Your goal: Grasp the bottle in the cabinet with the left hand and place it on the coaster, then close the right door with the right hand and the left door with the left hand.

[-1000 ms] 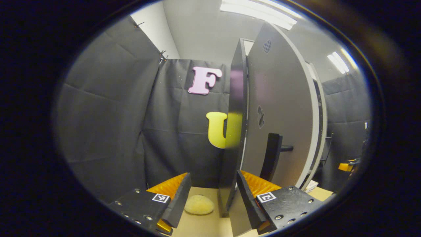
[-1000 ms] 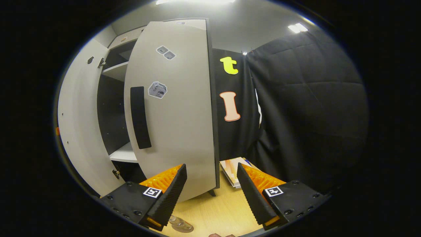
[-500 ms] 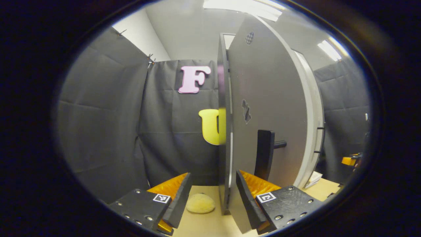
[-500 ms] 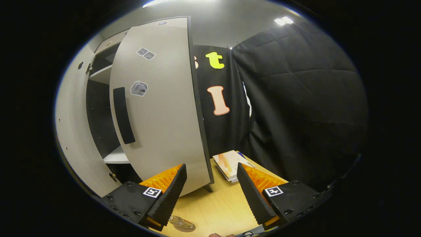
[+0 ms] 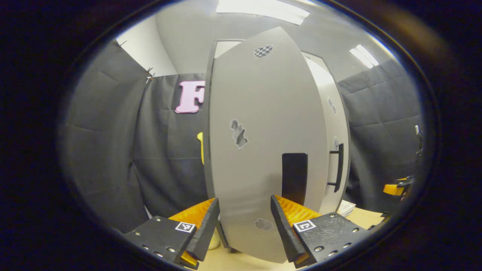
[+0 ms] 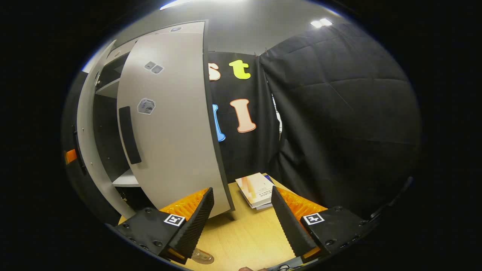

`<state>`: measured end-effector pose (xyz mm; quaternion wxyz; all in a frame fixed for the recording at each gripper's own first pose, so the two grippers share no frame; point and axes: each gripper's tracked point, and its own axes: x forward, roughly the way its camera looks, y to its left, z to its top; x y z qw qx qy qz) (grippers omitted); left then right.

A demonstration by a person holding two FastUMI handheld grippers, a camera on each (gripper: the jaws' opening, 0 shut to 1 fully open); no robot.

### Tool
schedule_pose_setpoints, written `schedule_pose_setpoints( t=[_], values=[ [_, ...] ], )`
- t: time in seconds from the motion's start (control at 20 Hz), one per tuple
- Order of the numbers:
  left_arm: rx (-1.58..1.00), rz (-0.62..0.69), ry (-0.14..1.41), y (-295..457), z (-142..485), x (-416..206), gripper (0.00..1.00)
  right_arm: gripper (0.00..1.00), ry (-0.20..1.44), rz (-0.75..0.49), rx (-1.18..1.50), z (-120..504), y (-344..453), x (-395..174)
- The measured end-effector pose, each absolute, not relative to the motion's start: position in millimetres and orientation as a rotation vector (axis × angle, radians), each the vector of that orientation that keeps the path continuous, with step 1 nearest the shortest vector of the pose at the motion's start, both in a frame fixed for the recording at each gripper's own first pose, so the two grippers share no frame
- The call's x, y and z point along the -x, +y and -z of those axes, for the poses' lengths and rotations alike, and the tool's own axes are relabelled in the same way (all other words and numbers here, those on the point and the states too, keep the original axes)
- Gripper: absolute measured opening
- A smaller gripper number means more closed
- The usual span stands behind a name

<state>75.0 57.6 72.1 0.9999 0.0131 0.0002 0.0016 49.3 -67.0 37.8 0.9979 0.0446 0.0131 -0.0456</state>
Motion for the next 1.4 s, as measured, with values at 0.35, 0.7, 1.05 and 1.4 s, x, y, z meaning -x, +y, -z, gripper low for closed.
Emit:
schedule_pose_setpoints(
  t=[0.35,0.7,1.05,1.4],
  values=[
    [0.049,-0.146,-0.066,46,-84,-53,0.85,0.98,-0.025,0.036,-0.068,-72,-94,-90],
    [0.094,-0.237,-0.065,75,-82,7,0.85,0.98,-0.096,-0.144,-0.038,-112,-35,-133],
    [0.117,-0.344,-0.131,101,-86,46,0.79,0.98,-0.136,-0.209,-0.023,-125,2,-133],
    [0.188,-0.382,-0.12,97,-64,39,0.86,0.98,-0.095,-0.263,-0.015,-100,16,-117]
  ],
)
